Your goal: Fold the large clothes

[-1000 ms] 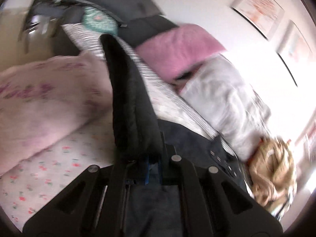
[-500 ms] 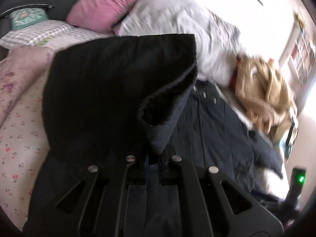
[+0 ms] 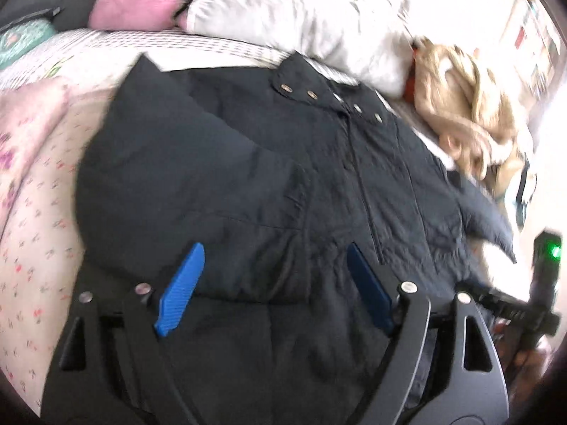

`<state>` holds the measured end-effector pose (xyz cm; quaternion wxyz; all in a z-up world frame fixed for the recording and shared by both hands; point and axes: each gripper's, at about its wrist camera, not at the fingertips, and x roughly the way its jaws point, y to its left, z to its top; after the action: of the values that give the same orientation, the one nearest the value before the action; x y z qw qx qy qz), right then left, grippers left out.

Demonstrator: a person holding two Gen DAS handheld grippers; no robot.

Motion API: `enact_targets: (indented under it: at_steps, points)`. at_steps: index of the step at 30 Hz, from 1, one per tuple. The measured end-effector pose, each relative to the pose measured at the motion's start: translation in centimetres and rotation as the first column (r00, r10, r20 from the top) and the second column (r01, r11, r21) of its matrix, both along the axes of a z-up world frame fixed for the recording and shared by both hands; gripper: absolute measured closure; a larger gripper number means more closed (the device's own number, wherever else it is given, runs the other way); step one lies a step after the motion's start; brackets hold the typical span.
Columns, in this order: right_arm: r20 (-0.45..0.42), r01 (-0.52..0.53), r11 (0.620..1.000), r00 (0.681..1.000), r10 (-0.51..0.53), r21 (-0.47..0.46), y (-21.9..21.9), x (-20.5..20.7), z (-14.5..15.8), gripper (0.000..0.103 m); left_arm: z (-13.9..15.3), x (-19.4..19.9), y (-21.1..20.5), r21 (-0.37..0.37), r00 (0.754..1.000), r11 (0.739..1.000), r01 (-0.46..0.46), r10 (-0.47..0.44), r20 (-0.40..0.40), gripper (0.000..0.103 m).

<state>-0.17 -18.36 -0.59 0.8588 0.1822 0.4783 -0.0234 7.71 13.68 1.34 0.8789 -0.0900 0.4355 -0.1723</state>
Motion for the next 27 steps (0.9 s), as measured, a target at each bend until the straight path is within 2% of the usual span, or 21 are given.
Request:
enact_targets:
  at_steps: [5,9,12,15,17,19,21,23,27]
  points:
    - [-0.013,-0.043,0.999,0.999,0.043,-0.011,1.7,0.3,0.1,0.018,0.0,0.3,4.2,-0.027,0.992,0.992,-0.122,0.121,-0.017,0.015]
    - [-0.031,-0.080,0.997,0.996,0.080,-0.005,4.1,1.4,0.5,0.018,-0.7,0.8,8.6,-0.046,0.969,0.969,-0.241,0.238,-0.061,0.015]
    - [-0.041,-0.110,0.993,0.993,0.109,-0.038,6.1,2.3,0.9,0.018,-1.8,1.2,12.1,-0.008,0.929,0.935,-0.354,0.351,-0.119,0.015]
    - [-0.038,-0.156,0.986,0.987,0.154,-0.061,9.3,4.2,1.8,0.018,-3.5,1.5,15.6,0.024,0.873,0.890,-0.455,0.451,-0.188,0.015]
    - [-0.030,-0.197,0.979,0.980,0.196,-0.043,11.5,5.5,2.3,0.018,-4.5,1.7,17.2,0.016,0.847,0.870,-0.494,0.484,-0.220,0.015]
    - [-0.033,-0.241,0.970,0.970,0.241,-0.014,13.4,7.0,2.1,0.018,-5.4,1.7,18.1,0.013,0.832,0.857,-0.515,0.503,-0.233,0.015]
    - [-0.041,-0.247,0.969,0.968,0.247,0.008,14.5,8.4,1.4,0.018,-6.0,2.0,18.0,0.019,0.841,0.867,-0.499,0.489,-0.233,0.015]
    - [-0.052,-0.223,0.974,0.973,0.225,0.040,15.2,10.2,-0.1,0.018,-6.4,2.4,17.5,0.035,0.860,0.885,-0.465,0.460,-0.222,0.015]
    - [-0.086,-0.196,0.979,0.976,0.201,0.065,16.3,13.5,-4.5,0.018,-6.4,3.2,16.8,0.051,0.879,0.899,-0.436,0.437,-0.191,0.015]
